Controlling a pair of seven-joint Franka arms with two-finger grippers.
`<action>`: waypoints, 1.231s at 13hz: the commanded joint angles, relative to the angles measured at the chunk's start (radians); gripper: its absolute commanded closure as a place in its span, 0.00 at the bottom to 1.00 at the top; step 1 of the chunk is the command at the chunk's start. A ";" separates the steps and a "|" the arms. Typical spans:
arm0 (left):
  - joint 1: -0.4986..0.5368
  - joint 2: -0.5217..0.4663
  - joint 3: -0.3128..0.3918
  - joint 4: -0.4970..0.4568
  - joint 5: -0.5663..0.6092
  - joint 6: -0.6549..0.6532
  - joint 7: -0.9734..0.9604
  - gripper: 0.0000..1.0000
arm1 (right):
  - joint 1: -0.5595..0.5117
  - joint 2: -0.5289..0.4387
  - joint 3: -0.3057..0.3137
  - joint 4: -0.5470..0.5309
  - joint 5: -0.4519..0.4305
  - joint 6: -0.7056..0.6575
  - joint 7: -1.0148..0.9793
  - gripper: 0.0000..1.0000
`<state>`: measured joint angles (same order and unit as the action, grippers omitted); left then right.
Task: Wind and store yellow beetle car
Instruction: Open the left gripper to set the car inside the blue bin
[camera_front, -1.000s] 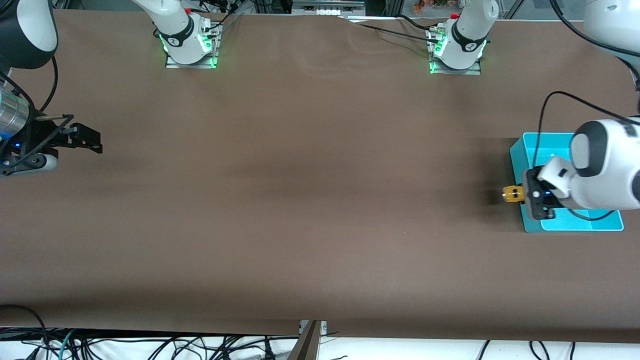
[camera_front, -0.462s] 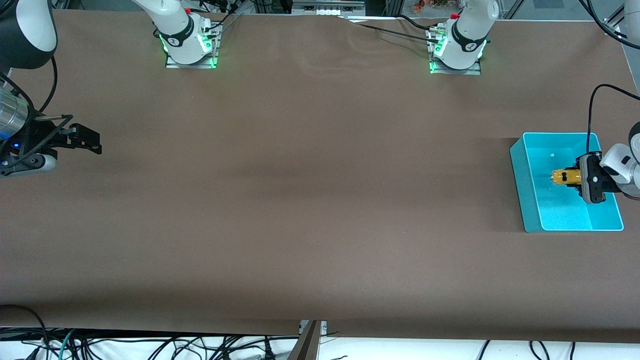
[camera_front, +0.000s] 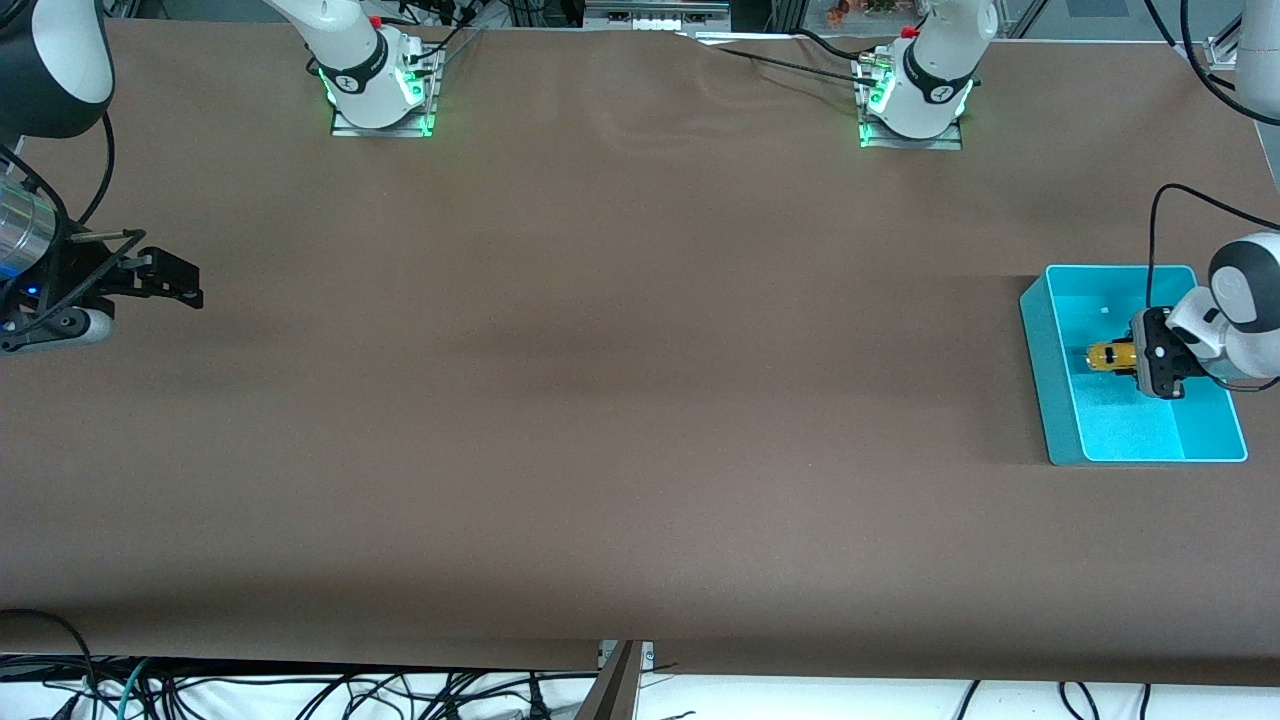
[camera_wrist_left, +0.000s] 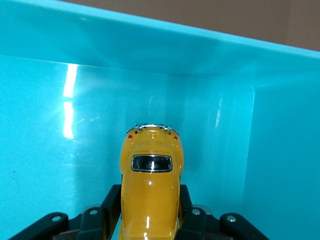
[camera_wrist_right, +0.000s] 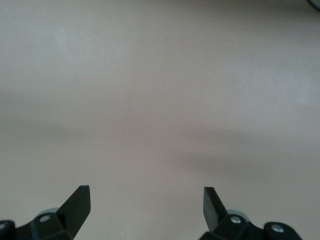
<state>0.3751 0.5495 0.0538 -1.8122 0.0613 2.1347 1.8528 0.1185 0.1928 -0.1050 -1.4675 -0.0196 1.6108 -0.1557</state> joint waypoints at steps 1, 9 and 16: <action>0.021 -0.014 -0.012 -0.018 0.015 0.016 0.026 0.00 | -0.007 -0.010 0.005 -0.011 -0.011 0.011 0.002 0.00; -0.022 -0.123 -0.055 0.051 0.015 -0.120 0.023 0.00 | -0.007 -0.010 0.004 -0.011 -0.011 0.009 0.001 0.00; -0.178 -0.131 -0.107 0.339 0.025 -0.461 -0.163 0.00 | -0.007 -0.010 0.004 -0.011 -0.010 0.011 0.007 0.00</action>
<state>0.2354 0.4080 -0.0565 -1.5442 0.0616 1.7667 1.7587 0.1177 0.1928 -0.1056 -1.4675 -0.0196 1.6111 -0.1558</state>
